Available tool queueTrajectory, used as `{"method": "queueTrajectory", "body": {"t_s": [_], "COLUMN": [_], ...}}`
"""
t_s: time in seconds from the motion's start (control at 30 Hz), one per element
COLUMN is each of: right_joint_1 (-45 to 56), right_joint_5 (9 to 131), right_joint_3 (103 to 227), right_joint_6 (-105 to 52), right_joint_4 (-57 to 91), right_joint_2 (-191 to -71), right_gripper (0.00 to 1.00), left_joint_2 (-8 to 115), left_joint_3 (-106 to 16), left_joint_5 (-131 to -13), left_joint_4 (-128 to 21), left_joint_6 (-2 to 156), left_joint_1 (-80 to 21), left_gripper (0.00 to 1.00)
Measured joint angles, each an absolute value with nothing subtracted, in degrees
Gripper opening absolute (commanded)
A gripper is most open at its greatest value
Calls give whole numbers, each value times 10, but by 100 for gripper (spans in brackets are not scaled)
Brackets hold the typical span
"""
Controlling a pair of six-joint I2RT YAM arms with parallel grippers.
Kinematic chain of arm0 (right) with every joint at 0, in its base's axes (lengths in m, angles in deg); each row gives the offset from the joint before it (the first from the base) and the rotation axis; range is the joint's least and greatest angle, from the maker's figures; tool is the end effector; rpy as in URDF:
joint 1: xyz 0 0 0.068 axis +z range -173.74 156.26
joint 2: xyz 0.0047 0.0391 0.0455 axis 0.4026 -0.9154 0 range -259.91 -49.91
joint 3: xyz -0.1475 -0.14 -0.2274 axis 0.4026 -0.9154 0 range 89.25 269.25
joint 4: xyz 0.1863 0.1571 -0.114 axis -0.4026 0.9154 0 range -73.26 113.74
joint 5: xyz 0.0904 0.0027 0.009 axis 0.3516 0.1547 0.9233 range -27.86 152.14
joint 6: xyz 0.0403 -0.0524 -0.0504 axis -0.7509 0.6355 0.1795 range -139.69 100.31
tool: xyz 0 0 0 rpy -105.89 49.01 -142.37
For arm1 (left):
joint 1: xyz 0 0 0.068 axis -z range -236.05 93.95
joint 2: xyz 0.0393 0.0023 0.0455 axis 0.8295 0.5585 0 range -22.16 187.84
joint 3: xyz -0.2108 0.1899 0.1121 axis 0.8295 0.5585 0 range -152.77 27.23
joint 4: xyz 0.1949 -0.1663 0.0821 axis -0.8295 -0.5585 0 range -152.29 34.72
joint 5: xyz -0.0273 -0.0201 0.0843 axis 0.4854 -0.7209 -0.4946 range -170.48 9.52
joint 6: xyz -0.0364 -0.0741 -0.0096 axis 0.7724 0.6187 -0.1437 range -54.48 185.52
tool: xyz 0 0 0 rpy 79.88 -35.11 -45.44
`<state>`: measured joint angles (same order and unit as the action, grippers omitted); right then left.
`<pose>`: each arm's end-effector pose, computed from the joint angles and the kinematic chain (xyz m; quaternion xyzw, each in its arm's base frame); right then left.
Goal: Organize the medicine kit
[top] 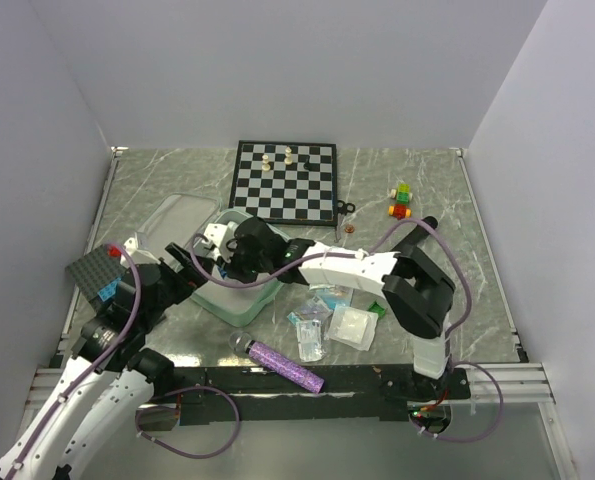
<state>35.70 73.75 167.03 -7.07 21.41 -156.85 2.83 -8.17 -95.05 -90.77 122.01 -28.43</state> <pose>0.2301 0.4185 0.2462 -0.5548 0.6818 0.2680 0.3944 0.1142 -0.0391 0.2826 -0.2745 0.7936 -0.2772 0.4670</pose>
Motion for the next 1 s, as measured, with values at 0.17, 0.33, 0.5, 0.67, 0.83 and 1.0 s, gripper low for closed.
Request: {"method": "queueTrajectory", "body": {"t_s": [0.17, 0.33, 0.5, 0.67, 0.83, 1.0], "right_joint_1": [352, 350, 347, 347, 345, 339], "right_joint_5": [746, 726, 689, 679, 694, 721], "right_joint_3": [1704, 1735, 1734, 1706, 1716, 1752], "right_joint_6": [-63, -74, -100, -135, -198, -294], "right_joint_4": [241, 260, 255, 245, 252, 255], "right_joint_2": [-1615, -1650, -1650, -1626, -1626, -1643], "right_gripper": [40, 68, 75, 75, 76, 76], "left_joint_2": [42, 43, 43, 44, 44, 50], "left_joint_3": [-82, -82, -82, -82, -82, -82], "left_joint_5": [-950, -951, -951, -952, -952, -952], "left_joint_4": [-908, -907, -907, -907, -907, -907], "left_joint_6": [1220, 1220, 1220, 1220, 1220, 1220], "left_joint_1": [-284, -284, -284, -284, -284, -284], "left_gripper": [99, 99, 99, 99, 99, 98]}}
